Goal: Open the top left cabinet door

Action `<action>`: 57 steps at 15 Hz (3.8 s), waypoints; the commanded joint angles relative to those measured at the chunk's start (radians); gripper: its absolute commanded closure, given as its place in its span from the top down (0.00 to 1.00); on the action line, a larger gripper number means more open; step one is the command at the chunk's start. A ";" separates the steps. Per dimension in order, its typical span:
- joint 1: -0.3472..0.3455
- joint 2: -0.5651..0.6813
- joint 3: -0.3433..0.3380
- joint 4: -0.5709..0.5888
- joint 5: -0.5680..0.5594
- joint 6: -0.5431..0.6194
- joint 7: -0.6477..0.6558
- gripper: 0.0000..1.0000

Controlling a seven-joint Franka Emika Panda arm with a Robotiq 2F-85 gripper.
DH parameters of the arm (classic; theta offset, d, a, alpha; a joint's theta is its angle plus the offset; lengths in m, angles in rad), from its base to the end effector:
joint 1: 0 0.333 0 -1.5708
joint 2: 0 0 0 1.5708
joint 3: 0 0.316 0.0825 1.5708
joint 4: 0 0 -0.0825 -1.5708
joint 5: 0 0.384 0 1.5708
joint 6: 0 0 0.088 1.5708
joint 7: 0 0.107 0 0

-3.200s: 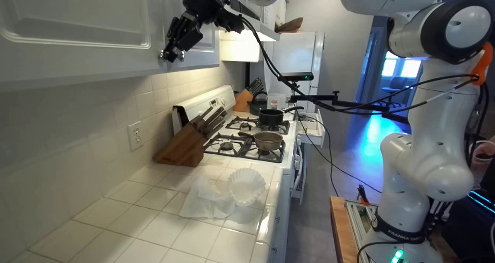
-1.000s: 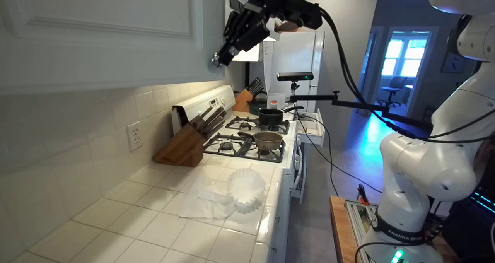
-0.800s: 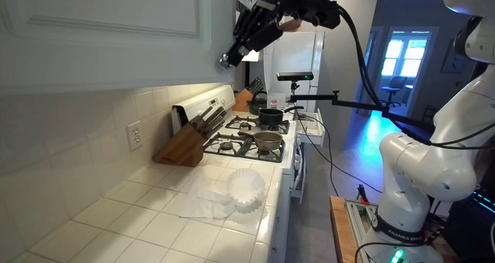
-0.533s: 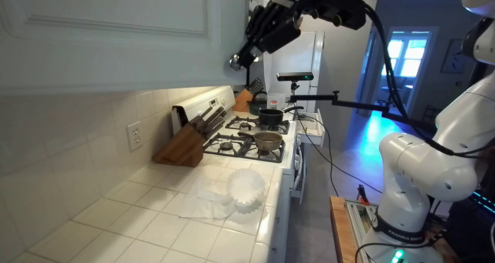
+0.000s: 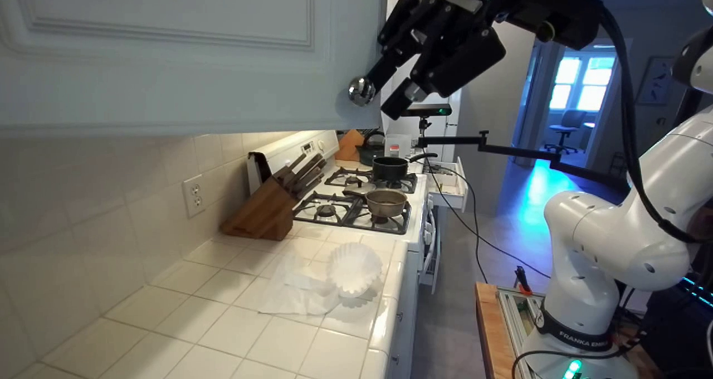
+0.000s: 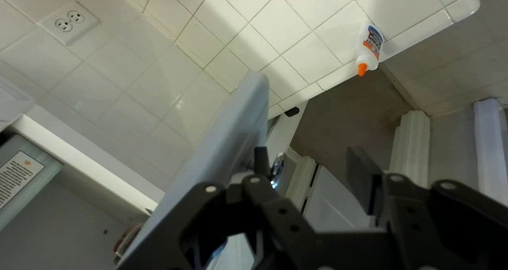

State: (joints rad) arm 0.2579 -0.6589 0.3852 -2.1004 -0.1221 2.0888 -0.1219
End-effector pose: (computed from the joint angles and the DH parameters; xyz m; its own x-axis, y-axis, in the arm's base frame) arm 0.2849 0.2802 0.7098 0.5241 0.6933 0.4946 0.5631 -0.7178 0.4095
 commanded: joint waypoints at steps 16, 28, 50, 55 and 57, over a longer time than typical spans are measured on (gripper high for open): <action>0.123 0.087 0.104 0.179 -0.199 -0.111 -0.101 1.00; 0.011 0.196 0.257 0.349 -0.287 -0.259 0.303 1.00; -0.343 0.017 0.489 0.699 -0.646 -0.321 0.582 1.00; -0.286 0.065 0.339 0.656 -0.634 -0.120 0.546 1.00; -0.233 0.110 0.280 0.644 -0.598 -0.001 0.487 1.00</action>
State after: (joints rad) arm -0.0520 -0.6034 0.7360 -1.4343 -0.7540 1.9530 0.4268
